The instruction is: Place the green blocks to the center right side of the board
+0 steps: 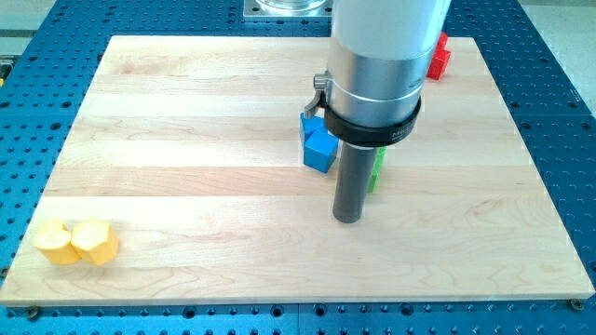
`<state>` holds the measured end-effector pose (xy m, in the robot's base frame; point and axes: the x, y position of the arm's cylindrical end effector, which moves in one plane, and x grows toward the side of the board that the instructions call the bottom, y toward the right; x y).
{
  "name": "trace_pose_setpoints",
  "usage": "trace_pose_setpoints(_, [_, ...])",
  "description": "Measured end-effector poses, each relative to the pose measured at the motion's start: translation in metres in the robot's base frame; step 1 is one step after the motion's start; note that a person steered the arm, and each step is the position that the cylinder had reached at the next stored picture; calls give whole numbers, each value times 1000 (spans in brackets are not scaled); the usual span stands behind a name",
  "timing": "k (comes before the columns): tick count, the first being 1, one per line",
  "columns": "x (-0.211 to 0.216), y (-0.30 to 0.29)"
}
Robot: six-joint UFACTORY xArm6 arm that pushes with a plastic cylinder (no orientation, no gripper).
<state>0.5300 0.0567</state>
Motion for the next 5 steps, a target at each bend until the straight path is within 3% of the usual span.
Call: trace_pose_setpoints(5, [-92, 23])
